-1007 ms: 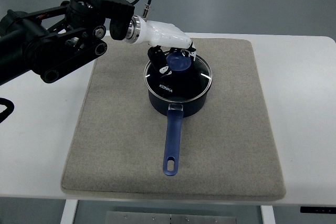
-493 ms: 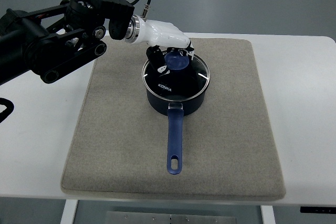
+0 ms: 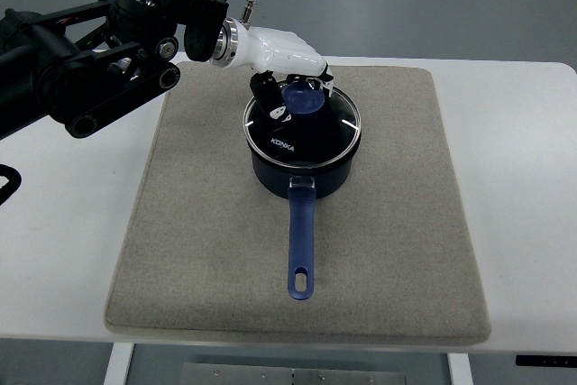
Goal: Open pot lid and place left with left hand
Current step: 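Lift the glass lid off the saucepan and carry it beside the pot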
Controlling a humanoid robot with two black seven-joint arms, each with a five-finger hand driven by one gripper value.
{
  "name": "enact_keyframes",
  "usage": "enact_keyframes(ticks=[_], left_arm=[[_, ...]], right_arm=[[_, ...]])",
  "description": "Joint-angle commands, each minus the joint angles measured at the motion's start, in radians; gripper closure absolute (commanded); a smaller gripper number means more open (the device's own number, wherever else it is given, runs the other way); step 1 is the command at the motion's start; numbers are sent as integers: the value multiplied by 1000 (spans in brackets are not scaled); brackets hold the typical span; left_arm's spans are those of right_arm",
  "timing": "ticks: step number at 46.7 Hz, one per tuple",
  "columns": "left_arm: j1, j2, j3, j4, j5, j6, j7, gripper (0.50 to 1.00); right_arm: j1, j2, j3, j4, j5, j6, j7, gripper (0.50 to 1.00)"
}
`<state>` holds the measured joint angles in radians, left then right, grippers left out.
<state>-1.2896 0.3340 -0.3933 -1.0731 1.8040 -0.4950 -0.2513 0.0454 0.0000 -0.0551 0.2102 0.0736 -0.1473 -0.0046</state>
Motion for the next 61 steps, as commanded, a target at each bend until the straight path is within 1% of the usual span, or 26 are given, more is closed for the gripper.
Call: enact_keyframes(ticks=[1, 16, 29, 40, 48, 56, 61], left_arm=[[-7, 8, -2, -1, 1, 0, -2, 1000], [-17, 112, -33, -16, -2, 0, -2, 1000], [-10, 269, -59, -31, -18, 0, -17, 1000], [16, 384, -47, -31, -84, 1, -31, 1000], [65, 416, -47, -27, -84, 9, -31, 1000], [115, 418, -45, -21, -77, 18, -31, 1000], [138, 413, -41, -15, -71, 38, -28, 1000]], right_arm=[[1, 0, 0, 0, 0, 0, 0, 585], [-1, 0, 0, 0, 0, 0, 0, 585], [1, 0, 0, 0, 0, 0, 0, 585], [1, 0, 1, 0, 0, 0, 0, 585], [1, 0, 0, 0, 0, 0, 0, 585], [1, 0, 0, 0, 0, 0, 0, 585], [1, 0, 1, 0, 0, 0, 0, 585]])
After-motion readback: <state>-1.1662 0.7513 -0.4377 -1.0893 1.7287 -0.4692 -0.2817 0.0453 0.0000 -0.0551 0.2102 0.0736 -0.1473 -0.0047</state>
